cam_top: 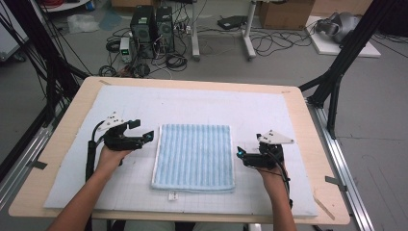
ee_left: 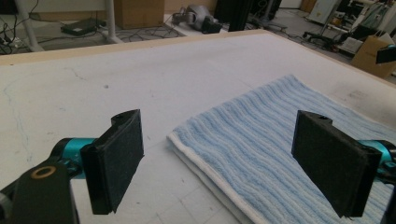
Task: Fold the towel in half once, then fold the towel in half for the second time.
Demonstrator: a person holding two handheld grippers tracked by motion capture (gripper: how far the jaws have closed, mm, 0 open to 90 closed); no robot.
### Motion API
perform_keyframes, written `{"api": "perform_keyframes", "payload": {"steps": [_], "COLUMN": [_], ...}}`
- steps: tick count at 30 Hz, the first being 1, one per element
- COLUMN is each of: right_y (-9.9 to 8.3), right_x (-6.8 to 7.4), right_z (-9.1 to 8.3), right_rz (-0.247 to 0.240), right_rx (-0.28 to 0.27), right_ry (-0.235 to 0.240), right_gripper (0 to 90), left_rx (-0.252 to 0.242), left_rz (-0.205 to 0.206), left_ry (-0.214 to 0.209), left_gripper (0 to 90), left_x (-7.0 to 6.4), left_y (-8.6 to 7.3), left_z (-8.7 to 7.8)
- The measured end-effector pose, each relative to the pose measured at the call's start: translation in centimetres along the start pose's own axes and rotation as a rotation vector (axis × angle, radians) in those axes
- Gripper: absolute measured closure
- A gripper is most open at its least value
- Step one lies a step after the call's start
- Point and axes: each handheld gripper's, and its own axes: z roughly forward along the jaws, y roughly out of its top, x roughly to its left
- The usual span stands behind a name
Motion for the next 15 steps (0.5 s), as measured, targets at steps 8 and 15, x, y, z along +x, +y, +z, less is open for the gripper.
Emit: {"api": "perform_keyframes", "payload": {"steps": [8,15], "right_y": [-0.30,-0.41], "right_x": [0.09,0.24], "right_z": [-0.17,0.06], "right_rz": [-0.003,-0.006], "right_rx": [0.003,0.012], "right_ry": [0.003,0.013], "right_gripper": [11.2,11.2], "left_rx": [-0.003,0.028], "left_rz": [-0.003,-0.047], "left_ry": [0.004,0.021], "left_gripper": [19.6,19.2], "left_x": [-0.14,0.56], "left_y": [0.04,-0.29], "left_z": [0.61,0.72]}}
